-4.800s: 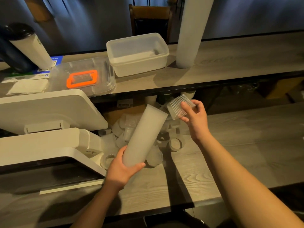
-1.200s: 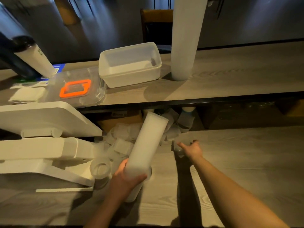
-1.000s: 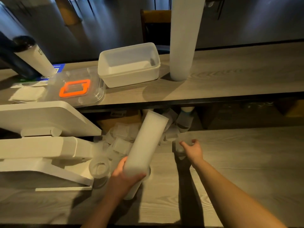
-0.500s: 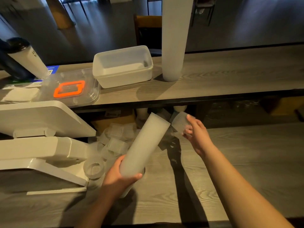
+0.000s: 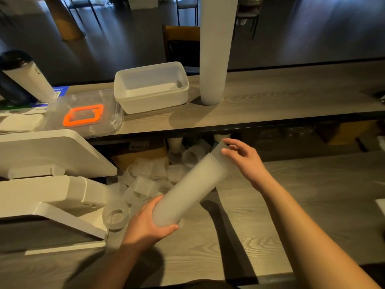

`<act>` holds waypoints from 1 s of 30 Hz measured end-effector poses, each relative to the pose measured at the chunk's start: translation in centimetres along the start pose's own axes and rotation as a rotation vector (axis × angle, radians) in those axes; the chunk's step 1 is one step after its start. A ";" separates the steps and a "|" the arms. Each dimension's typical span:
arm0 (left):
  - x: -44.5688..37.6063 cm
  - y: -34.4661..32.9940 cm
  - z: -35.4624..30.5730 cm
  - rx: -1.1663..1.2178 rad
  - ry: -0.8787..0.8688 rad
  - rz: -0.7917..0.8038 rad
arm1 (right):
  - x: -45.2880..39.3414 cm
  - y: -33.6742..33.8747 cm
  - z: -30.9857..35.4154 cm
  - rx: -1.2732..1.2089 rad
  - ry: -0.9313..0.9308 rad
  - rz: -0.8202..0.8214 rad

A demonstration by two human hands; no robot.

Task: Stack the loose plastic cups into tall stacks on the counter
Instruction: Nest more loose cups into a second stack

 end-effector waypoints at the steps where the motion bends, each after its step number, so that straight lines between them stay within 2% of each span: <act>1: 0.0 0.0 -0.1 -0.005 -0.007 0.002 | 0.1 -0.2 0.2 0.014 0.001 0.019; 4: 0.0 0.0 -0.4 0.018 -0.007 0.018 | 0.5 -1.2 0.2 0.001 -0.017 0.071; 8: -0.3 0.0 -0.3 0.062 0.007 0.050 | 0.8 -3.4 -0.5 -0.065 -0.045 0.014; 14: -0.9 0.3 1.4 0.109 0.025 0.036 | 0.2 -4.8 -1.3 -0.016 -0.084 0.074; 19: -1.5 0.4 2.3 0.212 0.092 0.005 | -2.3 -5.1 -4.1 -0.187 -0.198 -0.118; 25: -1.5 0.7 2.8 0.314 0.147 -0.032 | -5.2 -5.6 -10.9 0.014 -0.440 -0.235; 30: -1.0 0.6 3.4 0.281 0.195 -0.111 | -7.1 -6.7 -13.3 0.107 -0.539 -0.185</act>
Point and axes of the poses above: each hand's wrist, its own x-axis away from the middle knuckle, its own y-axis out of the back of the hand, z = x × y, the point moved 2 cm from there along -x, towards the middle knuckle, and after that the axes turned 5 degrees about z, right-handed, at the moved point
